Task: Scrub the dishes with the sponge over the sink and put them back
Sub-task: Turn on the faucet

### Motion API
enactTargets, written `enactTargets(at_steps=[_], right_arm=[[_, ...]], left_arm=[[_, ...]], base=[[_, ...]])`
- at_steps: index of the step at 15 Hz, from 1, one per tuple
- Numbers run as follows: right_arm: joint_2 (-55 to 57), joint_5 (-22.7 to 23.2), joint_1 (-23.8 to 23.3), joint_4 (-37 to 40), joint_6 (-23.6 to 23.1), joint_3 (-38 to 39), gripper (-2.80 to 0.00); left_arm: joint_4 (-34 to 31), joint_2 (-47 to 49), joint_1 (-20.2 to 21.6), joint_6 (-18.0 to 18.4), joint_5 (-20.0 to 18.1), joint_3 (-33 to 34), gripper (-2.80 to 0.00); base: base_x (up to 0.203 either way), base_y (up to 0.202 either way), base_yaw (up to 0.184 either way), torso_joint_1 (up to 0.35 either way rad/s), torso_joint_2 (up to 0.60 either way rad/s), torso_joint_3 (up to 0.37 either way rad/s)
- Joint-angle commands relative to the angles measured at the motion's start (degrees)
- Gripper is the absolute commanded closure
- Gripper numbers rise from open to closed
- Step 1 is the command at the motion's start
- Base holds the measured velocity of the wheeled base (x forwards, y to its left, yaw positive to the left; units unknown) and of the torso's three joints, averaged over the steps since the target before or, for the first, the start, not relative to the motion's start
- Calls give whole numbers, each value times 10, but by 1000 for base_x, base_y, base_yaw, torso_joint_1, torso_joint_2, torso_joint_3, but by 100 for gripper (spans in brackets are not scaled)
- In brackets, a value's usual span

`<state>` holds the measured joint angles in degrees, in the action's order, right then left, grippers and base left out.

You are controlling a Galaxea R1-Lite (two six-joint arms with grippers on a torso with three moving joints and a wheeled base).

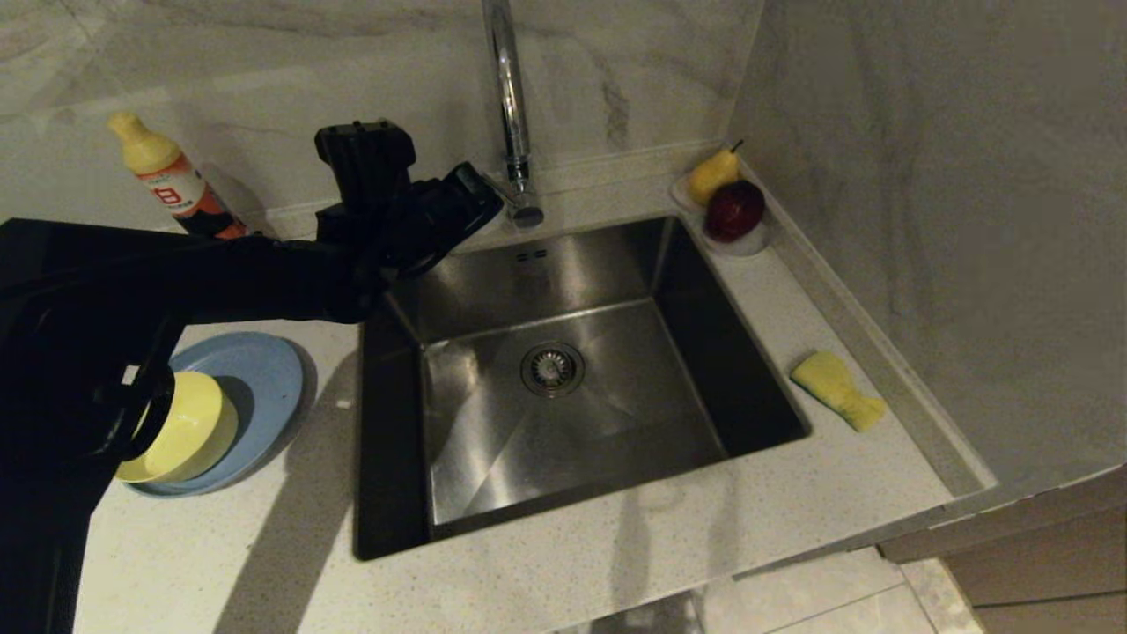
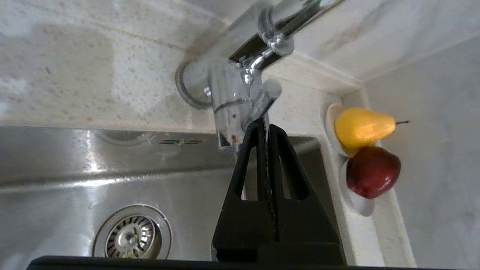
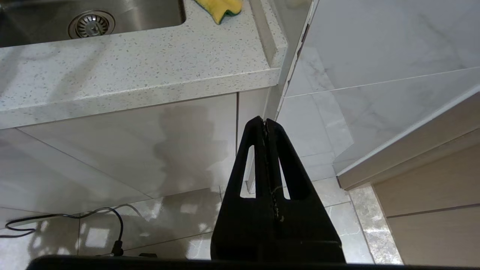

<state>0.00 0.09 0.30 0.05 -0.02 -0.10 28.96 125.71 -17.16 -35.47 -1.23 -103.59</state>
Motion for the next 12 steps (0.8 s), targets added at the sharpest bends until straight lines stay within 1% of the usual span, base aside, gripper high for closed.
enactTargets(at_steps=[1, 4, 7, 12], right_arm=[[-1, 0, 0, 0, 0, 0, 0], [-1, 0, 0, 0, 0, 0, 0], [-1, 0, 0, 0, 0, 0, 0], [-1, 0, 0, 0, 0, 0, 0]], left_arm=[[2, -10, 0, -2, 0, -8, 0], [1, -22, 5, -2, -1, -17, 0], [-5, -13, 9, -2, -1, -42, 0], [2, 7, 12, 0, -4, -44, 0]], base=[[0, 0, 0, 0, 0, 0], [0, 0, 0, 0, 0, 0], [0, 0, 0, 0, 0, 0], [0, 0, 0, 0, 0, 0]])
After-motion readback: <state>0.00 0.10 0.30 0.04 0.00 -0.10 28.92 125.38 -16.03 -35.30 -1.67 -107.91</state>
